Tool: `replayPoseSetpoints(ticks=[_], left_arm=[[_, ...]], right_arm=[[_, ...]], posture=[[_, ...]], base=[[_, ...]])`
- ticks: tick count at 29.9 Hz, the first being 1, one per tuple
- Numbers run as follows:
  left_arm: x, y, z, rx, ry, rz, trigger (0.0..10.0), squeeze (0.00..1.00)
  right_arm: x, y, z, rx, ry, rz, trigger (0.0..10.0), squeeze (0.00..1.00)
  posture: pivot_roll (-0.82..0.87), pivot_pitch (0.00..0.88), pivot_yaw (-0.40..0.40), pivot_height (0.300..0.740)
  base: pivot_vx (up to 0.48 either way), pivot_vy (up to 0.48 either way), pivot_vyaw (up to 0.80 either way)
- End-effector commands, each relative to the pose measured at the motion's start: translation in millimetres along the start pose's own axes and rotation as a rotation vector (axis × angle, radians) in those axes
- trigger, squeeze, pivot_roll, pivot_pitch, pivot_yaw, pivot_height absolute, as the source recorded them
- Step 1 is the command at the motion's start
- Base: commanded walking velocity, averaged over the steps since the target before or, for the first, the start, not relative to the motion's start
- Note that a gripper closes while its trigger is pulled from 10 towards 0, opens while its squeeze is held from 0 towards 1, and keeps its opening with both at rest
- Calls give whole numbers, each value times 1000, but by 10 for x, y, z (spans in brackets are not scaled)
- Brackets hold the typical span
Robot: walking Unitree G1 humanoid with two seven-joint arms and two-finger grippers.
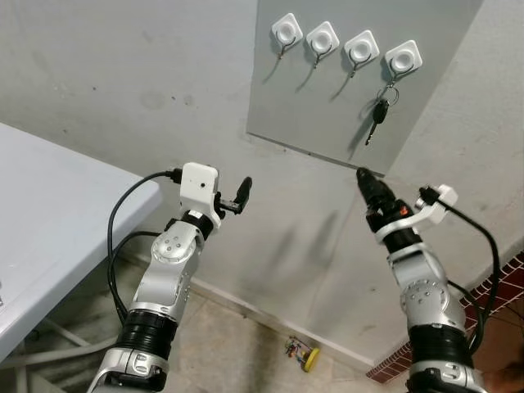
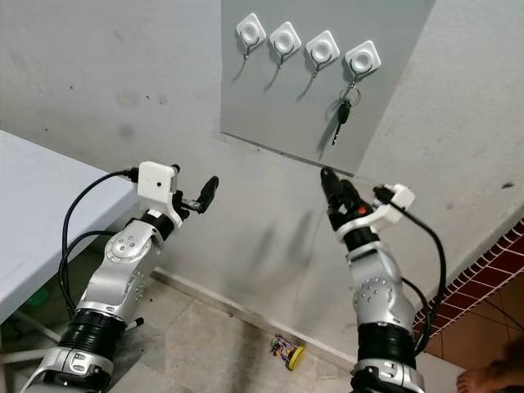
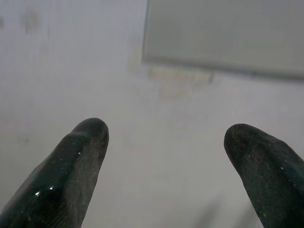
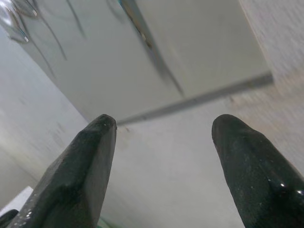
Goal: Hang keys on a hook
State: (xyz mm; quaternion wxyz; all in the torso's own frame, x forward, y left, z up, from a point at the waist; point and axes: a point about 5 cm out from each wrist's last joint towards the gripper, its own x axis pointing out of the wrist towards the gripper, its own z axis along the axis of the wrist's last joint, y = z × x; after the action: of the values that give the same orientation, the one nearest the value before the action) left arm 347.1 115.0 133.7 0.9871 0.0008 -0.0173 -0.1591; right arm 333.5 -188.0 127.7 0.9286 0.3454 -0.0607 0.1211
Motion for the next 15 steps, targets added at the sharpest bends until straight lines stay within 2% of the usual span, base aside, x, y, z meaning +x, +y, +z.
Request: replayPoseSetpoints(ticks=[1,3,4,7,8,10,12,15], left_arm=[[-31,12,-134,-5,38,18,10000,0],[-68,31,-279,-14,81,28,10000,0],[-68,31,-279,-14,81,28,10000,0],[-153,67,-528,-57,159,63,10000,0],[-213,83,-656,-65,198,80,10000,0],[-269,95,-767,-59,241,94,10000,0],[-365,96,-924,-63,291,97,10000,0],[-509,76,-1139,-51,381,93,10000,0]], right_arm=[[-46,-19,-11,-58,9,-19,10000,0],[-129,-83,-110,-68,34,-48,10000,0],[-129,-83,-110,-68,34,-48,10000,0],[-289,-205,-306,-125,112,-108,10000,0],[-387,-277,-412,-162,152,-143,10000,0],[-477,-353,-501,-177,185,-188,10000,0],[-632,-485,-657,-266,277,-260,10000,0],[-868,-628,-859,-284,388,-325,10000,0]], posture=[[-30,0,-58,740],[-32,0,-56,740],[-32,0,-56,740],[-42,0,-53,740],[-45,0,-51,740],[-49,0,-49,740],[-50,0,-49,740],[-51,0,-47,740]], base=[[0,0,0],[0,0,0],[0,0,0],[0,0,0],[0,0,0],[0,0,0],[0,0,0],[0,0,0]])
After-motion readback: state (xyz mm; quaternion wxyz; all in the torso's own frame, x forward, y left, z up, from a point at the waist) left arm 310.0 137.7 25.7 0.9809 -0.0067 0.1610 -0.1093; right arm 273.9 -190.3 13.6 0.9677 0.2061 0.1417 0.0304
